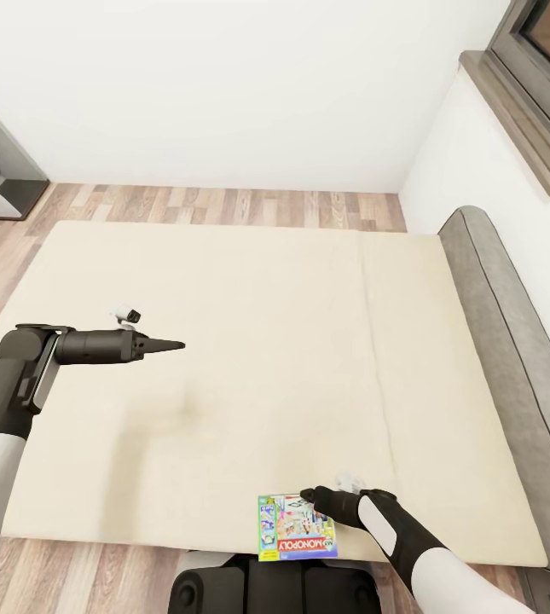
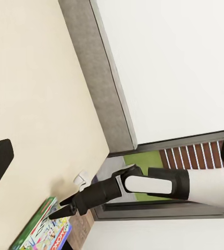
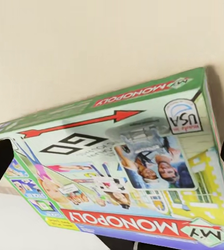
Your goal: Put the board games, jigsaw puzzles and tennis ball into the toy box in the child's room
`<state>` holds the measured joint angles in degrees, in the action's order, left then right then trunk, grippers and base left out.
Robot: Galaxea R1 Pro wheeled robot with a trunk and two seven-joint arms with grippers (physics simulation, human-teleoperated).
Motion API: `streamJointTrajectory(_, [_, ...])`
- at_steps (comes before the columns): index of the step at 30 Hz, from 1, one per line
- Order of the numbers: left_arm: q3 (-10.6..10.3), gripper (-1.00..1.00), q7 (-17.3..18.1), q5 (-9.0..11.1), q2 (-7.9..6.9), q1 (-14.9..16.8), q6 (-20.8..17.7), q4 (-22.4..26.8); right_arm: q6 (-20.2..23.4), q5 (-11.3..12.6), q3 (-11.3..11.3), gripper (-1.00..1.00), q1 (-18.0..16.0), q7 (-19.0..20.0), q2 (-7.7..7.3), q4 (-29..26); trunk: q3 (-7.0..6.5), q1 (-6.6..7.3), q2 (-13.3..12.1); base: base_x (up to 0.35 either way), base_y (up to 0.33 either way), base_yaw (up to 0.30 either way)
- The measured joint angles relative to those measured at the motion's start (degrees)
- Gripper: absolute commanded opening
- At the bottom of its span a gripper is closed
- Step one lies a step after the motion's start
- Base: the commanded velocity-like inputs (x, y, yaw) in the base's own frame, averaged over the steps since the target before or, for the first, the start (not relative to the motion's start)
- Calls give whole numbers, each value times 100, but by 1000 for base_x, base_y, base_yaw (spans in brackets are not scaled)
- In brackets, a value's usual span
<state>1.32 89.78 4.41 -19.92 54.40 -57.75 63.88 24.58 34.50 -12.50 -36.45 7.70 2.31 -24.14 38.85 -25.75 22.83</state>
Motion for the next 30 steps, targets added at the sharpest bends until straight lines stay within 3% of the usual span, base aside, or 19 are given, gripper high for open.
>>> streamJointTrajectory(30, [1,100,0,0,0,0,1,0,3,0,0,100,0,0,0,0,0,0,0,7,23,0])
